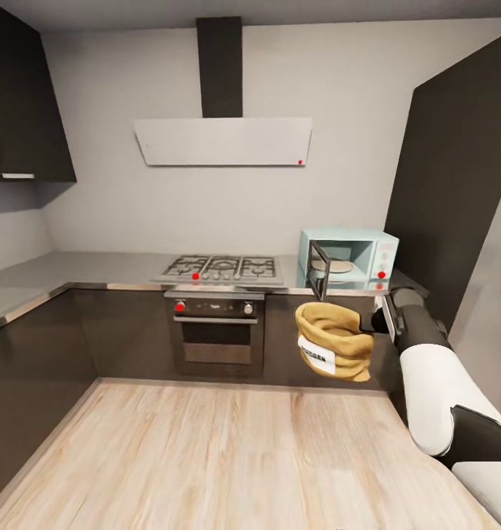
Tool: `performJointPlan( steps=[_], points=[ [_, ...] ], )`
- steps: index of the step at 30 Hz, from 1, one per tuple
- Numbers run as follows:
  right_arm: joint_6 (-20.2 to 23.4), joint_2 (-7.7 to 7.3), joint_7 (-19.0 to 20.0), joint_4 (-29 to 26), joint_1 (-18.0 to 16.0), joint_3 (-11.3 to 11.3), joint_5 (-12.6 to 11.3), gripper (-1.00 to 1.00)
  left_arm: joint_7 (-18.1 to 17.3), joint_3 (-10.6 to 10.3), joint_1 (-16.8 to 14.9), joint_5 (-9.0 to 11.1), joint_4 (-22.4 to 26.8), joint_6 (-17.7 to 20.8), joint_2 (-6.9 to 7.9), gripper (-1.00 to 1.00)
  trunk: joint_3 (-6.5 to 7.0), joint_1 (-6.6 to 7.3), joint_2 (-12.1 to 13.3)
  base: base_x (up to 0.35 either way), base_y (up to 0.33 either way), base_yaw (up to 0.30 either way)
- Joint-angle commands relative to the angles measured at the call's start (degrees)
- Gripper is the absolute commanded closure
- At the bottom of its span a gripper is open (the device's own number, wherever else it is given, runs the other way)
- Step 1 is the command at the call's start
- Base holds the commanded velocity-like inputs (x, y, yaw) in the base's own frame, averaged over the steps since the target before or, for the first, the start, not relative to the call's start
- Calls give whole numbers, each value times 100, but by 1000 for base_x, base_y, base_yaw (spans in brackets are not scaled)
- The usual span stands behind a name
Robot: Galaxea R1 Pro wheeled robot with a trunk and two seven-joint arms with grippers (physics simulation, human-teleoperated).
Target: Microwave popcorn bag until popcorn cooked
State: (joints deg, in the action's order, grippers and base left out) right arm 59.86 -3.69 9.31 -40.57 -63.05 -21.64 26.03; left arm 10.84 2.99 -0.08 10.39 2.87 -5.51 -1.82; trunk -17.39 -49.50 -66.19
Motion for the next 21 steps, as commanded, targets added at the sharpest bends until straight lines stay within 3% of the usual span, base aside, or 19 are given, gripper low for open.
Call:
performJointPlan(
  steps=[1,21],
  points=[
    [14,3,53,-4,-6,-15,58,100,5,26,-1,25,3,-20,-2,-100,-2,0,-4,0,0,-254],
    [14,8,60,-13,-6,-16,52,100,5,18,-1,16,3,-20,-11,-100,86,0,-4,0,0,-260]
  ],
)
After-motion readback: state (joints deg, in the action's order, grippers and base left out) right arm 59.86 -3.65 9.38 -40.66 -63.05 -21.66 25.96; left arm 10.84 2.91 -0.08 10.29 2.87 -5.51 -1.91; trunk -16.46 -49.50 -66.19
